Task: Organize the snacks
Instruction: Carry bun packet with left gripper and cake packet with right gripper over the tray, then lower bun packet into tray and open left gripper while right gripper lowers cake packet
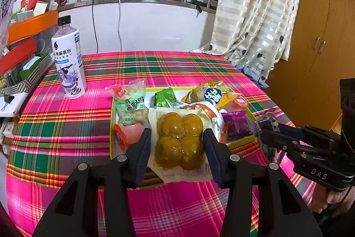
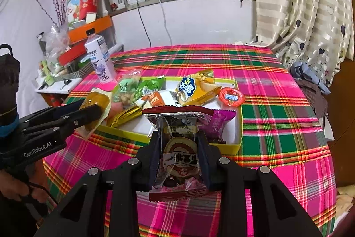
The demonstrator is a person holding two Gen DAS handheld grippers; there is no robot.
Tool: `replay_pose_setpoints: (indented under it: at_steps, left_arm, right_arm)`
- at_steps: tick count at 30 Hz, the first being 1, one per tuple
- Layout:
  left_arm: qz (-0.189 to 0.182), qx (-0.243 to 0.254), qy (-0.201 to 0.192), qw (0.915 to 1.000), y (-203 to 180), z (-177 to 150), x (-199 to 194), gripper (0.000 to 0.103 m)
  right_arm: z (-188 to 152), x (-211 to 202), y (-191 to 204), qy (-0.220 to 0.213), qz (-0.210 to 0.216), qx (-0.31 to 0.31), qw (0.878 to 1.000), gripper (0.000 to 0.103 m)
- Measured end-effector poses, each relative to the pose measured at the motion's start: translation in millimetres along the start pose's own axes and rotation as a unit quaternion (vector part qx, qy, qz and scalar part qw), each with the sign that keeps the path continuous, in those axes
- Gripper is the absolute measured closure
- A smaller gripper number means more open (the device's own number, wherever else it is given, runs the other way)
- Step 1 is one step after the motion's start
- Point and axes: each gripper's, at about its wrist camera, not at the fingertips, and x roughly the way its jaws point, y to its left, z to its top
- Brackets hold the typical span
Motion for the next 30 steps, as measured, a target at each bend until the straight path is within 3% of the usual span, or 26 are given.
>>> replay_pose_setpoints:
  at_steps: [17,30]
  left_arm:
    - [-0.002,-0.012,0.004,0.9999,11,19,34,0.055]
    - [-0.021,-0.001,0.031,0.9993,-1,19,69,0.055]
  right_arm:
    - [23,22,-31,-0.008,-0.023,0.025,0.999,0.072]
    - [30,66,-20,0.012,0.006,0.017,1.000,0.072]
